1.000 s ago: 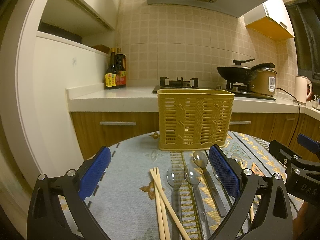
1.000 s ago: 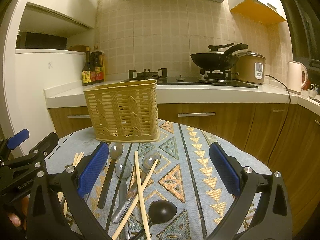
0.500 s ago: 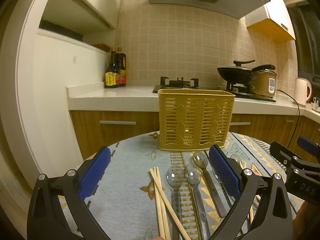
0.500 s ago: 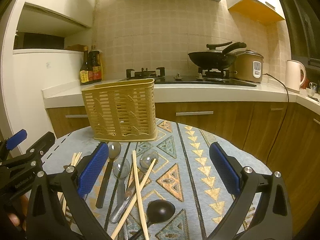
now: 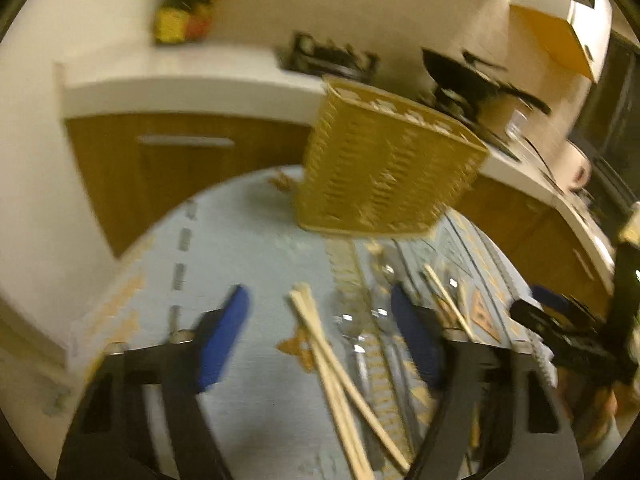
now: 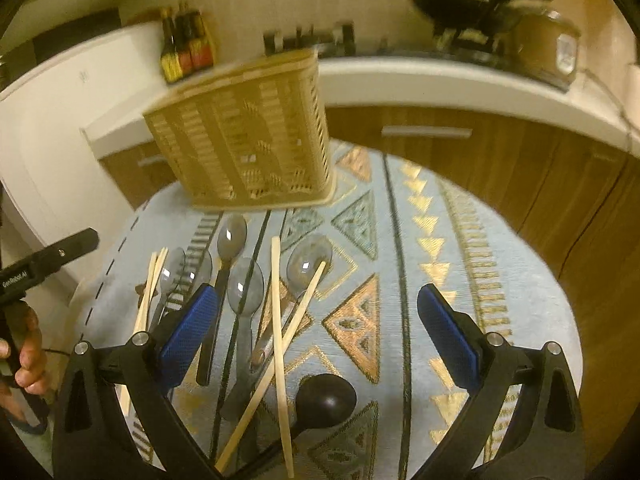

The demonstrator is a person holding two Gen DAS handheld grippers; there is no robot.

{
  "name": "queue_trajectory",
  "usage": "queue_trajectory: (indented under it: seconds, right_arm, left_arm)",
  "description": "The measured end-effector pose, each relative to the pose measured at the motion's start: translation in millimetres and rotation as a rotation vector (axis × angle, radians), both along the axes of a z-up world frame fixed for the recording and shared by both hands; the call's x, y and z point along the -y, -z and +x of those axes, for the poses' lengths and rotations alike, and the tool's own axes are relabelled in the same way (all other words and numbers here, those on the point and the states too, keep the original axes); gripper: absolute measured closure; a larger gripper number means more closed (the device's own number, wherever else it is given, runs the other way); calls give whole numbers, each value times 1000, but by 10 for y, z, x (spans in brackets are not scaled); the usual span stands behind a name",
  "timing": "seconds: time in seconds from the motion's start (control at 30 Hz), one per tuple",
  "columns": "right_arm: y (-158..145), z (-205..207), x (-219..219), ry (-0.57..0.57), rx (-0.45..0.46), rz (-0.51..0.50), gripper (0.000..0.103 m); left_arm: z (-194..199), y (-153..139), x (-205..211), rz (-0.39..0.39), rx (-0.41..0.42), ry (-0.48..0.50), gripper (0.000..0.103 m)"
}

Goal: Organize utensils
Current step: 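Lower the left tool toward a clear spoon while the right tool lowers toward another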

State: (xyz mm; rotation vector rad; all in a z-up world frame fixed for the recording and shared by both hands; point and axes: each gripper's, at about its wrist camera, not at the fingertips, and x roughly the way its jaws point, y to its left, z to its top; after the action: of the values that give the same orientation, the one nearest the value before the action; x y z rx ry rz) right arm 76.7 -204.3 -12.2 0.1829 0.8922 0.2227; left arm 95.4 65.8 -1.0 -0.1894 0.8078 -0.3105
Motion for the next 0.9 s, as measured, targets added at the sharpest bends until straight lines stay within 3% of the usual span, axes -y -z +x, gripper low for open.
queue_trajectory:
  seconds: [0.07, 0.2, 0.33, 0.7, 0.9]
  right_arm:
    - [39, 162, -10, -30, -73, 10, 15]
    - [131, 393, -110, -95, -173, -17, 25]
    - [169, 533, -174, -117, -227, -15, 31]
    - [148, 696, -127, -113, -263, 14, 34]
    - [191, 722, -115, -119, -279, 16, 34]
  left_arm:
    - [79, 69, 95, 3, -39, 52, 52]
    - [235, 287, 288, 24, -148, 141, 70]
    - [320, 392, 371, 11, -200, 171, 70]
    - [485, 635, 630, 175, -291, 218, 71]
    - [537, 691, 755, 239, -285, 226, 69]
